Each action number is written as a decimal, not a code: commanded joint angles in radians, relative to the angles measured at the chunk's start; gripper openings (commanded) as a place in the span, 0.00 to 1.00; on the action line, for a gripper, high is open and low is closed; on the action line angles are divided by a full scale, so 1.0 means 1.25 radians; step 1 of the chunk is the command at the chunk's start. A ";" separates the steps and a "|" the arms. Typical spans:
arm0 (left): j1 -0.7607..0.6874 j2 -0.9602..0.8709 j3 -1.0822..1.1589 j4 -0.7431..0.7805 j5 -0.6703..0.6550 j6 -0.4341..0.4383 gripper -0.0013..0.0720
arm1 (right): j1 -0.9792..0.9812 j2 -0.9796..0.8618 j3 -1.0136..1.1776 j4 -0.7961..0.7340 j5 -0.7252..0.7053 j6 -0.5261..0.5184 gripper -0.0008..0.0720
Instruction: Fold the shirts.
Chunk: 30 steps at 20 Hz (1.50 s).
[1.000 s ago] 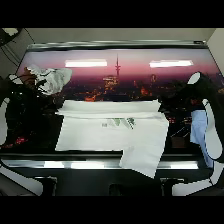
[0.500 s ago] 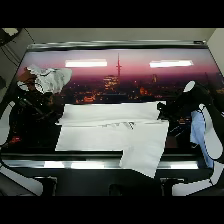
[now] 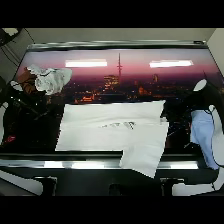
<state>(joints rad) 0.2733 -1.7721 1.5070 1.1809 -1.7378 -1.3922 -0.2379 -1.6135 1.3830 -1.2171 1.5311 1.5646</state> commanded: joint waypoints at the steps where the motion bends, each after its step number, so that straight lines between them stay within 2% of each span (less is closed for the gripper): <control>1: 0.020 0.093 -0.128 0.011 0.052 -0.016 0.62 | -0.051 0.080 -0.066 -0.032 0.035 -0.014 0.70; 6: 0.036 0.236 -0.499 0.013 0.197 0.056 0.62 | -0.050 0.208 -0.276 -0.050 -0.044 -0.042 0.70; 12: 0.049 0.251 -0.607 -0.008 0.263 0.074 0.62 | -0.050 0.239 -0.316 -0.055 -0.045 -0.052 0.70; 13: 0.049 0.251 -0.617 -0.020 0.285 0.074 0.58 | -0.050 0.240 -0.316 -0.056 -0.045 -0.052 0.70; 15: 0.050 0.251 -0.619 -0.041 0.319 0.074 0.35 | -0.050 0.241 -0.317 -0.056 -0.036 -0.052 0.70; 16: 0.050 0.251 -0.618 -0.051 0.329 0.074 0.15 | -0.050 0.246 -0.319 -0.056 -0.029 -0.052 0.70; 17: 0.050 0.252 -0.616 -0.063 0.336 0.083 0.06 | -0.050 0.259 -0.330 -0.056 -0.031 -0.052 0.70; 23: 0.050 0.266 -0.616 -0.071 0.344 0.113 0.06 | -0.050 0.396 -0.567 -0.038 -0.075 -0.070 0.70; 29: 0.050 0.282 -0.616 -0.072 0.338 0.113 0.06 | -0.050 0.408 -0.706 0.016 -0.129 -0.099 0.70; 30: 0.050 0.283 -0.616 -0.072 0.337 0.112 0.06 | -0.050 0.408 -0.721 0.031 -0.146 -0.107 0.66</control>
<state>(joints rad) 0.3347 -1.4254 0.7376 1.0885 -1.3590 -1.2545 -0.2993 -1.1122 0.5526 -1.2236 1.3991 1.4532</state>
